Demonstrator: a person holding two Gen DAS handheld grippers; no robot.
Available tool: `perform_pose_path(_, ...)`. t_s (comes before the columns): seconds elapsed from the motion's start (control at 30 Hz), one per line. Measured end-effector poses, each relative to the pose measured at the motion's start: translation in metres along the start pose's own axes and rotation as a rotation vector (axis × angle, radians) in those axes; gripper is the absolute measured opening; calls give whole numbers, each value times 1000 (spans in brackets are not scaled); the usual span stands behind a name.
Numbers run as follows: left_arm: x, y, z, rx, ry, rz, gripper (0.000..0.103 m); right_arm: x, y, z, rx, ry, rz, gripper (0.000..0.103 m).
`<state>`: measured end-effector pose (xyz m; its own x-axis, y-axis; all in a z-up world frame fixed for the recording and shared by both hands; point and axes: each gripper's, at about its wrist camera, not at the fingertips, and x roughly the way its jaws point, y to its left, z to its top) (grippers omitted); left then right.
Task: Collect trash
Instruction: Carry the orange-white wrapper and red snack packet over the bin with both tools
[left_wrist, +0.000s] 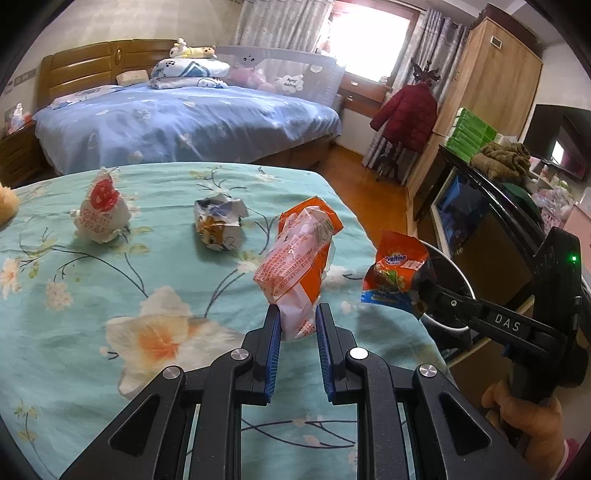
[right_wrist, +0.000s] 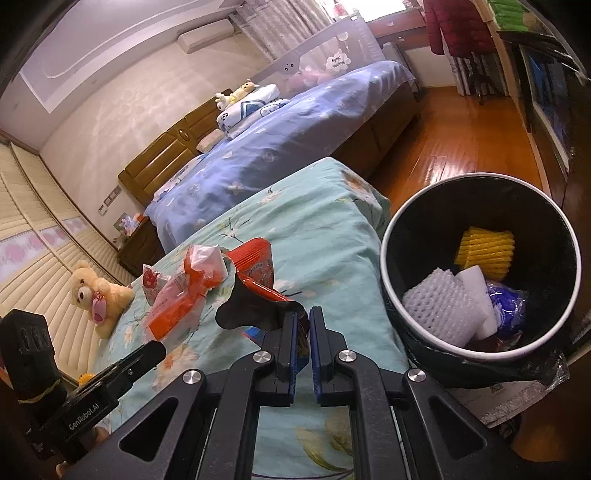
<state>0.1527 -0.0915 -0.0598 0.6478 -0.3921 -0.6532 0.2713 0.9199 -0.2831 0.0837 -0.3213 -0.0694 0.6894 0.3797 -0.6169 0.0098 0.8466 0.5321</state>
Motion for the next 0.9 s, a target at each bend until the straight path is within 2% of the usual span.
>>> perform_pose_path(0.9,12,-47,-3,91,23,-31,17,-30,-36,3,51,-47,-38,6)
